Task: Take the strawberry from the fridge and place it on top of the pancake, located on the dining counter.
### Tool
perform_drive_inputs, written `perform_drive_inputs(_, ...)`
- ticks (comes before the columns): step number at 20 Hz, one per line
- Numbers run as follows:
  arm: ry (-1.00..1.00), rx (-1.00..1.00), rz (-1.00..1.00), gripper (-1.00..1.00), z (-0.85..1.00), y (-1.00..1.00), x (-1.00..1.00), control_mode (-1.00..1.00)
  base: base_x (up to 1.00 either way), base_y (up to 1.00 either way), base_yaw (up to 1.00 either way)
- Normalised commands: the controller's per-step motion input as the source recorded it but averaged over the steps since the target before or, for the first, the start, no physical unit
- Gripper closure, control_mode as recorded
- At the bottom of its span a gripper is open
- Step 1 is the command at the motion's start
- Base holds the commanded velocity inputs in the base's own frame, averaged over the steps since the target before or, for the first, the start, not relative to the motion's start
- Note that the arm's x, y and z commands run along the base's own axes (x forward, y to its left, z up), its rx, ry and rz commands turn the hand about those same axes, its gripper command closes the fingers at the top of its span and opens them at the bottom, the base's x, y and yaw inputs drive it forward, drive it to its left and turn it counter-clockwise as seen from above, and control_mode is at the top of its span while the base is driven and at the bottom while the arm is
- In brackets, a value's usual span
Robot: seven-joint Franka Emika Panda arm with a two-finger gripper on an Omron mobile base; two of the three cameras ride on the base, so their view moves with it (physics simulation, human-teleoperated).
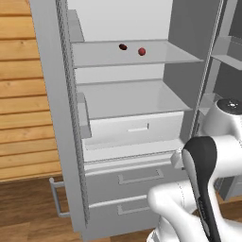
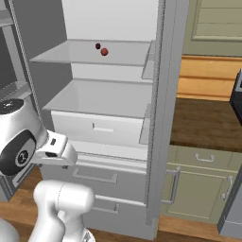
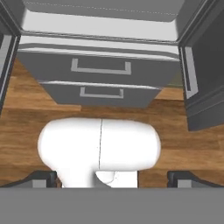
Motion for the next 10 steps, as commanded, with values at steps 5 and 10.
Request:
perform_drive_inputs(5, -0.02, 0.00, 0.00, -1.00, -0.01, 0.04, 0.00, -1.00, 0.00, 0.00, 0.00)
perform_drive_inputs(10, -0.07, 0.00, -0.01, -1.00, 0.00, 0.17, 0.00, -1.00, 0.00, 0.00, 0.00)
